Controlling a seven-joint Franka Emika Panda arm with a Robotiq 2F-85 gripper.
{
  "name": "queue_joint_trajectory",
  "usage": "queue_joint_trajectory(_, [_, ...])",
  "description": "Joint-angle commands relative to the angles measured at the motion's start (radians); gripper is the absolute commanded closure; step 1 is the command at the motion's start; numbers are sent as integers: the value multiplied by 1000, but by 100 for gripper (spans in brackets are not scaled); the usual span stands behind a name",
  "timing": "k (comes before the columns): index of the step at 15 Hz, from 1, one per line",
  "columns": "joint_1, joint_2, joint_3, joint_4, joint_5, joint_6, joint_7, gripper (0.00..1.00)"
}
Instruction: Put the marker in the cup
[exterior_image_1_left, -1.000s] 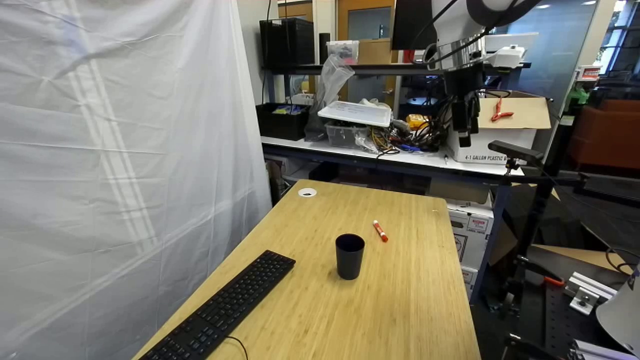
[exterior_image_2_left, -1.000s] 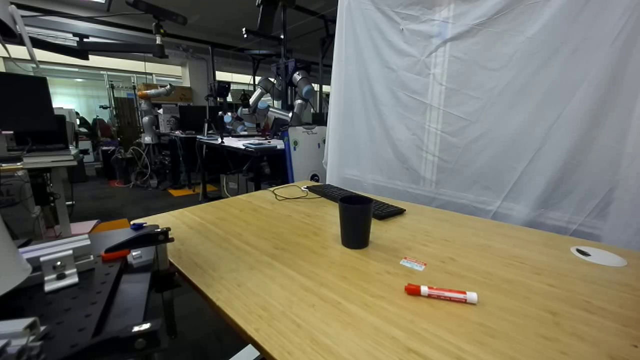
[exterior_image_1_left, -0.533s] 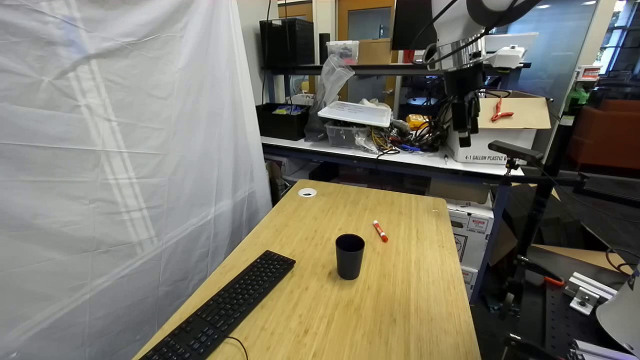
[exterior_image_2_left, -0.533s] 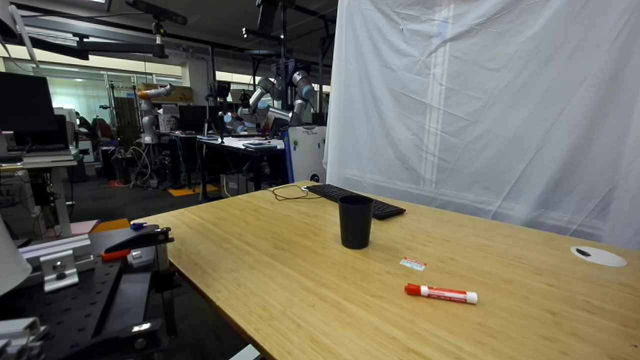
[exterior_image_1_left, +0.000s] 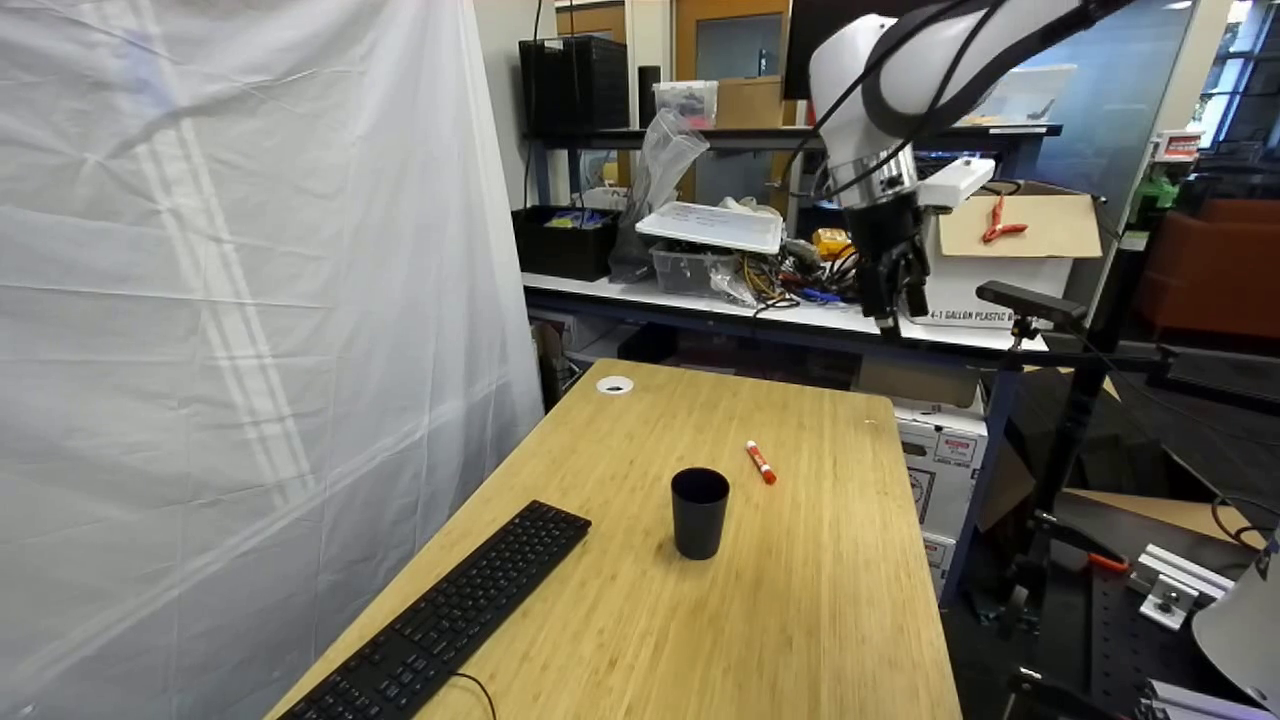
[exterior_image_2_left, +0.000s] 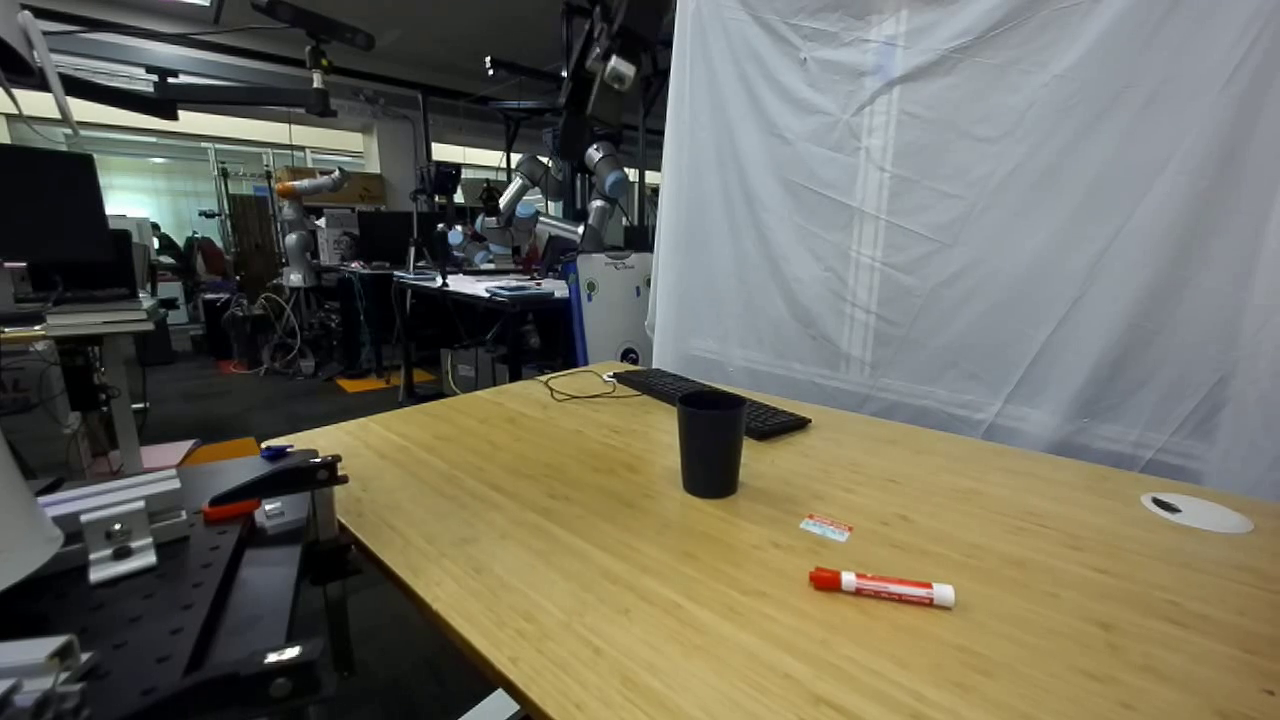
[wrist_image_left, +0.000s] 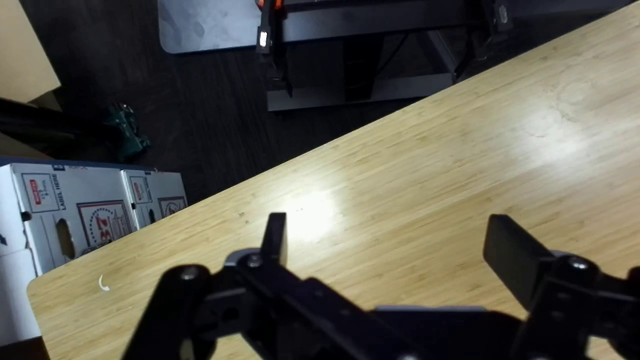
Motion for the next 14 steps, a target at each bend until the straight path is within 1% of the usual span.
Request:
queue_joint_trajectory(1, [-11, 157, -6, 105, 60, 15, 79, 0])
queue_joint_trajectory(4, [-11, 271, -15, 172, 113, 46, 164, 0])
queue_joint_trajectory(8, [-25, 391, -52, 223, 173, 87, 293, 0])
queue_joint_trajectory(10, [-36, 440, -71, 229, 207, 114, 324, 0])
queue_joint_trajectory(14, [-41, 527, -90, 231, 240, 233, 338, 0])
